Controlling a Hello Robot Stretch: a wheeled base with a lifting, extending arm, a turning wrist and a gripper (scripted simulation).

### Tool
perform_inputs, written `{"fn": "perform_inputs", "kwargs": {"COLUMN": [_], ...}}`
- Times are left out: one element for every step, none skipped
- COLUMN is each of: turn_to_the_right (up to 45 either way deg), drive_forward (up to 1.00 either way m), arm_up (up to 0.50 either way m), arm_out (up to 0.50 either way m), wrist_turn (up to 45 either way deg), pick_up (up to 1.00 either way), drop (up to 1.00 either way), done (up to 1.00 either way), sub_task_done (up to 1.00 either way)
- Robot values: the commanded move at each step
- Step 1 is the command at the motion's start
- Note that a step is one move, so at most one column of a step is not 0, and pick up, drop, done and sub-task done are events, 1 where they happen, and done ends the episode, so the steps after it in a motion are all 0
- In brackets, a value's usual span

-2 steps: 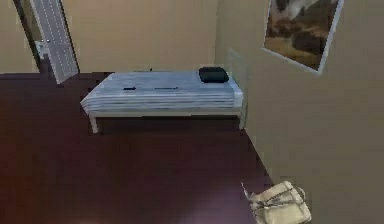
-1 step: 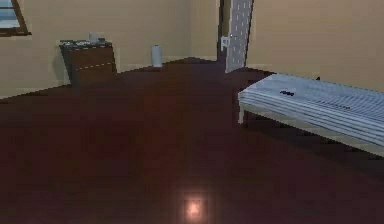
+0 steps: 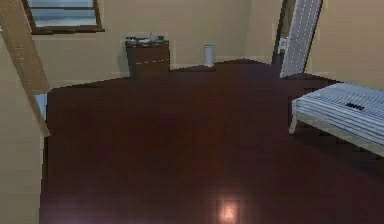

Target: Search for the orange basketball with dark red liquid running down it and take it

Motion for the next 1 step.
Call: {"fn": "perform_inputs", "kwargs": {"turn_to_the_right": [0.0], "drive_forward": [0.30], "arm_up": [0.00], "arm_out": [0.00], "wrist_turn": [0.0], "pick_up": [0.00], "drop": [0.00], "done": [0.00], "sub_task_done": [0.00]}}
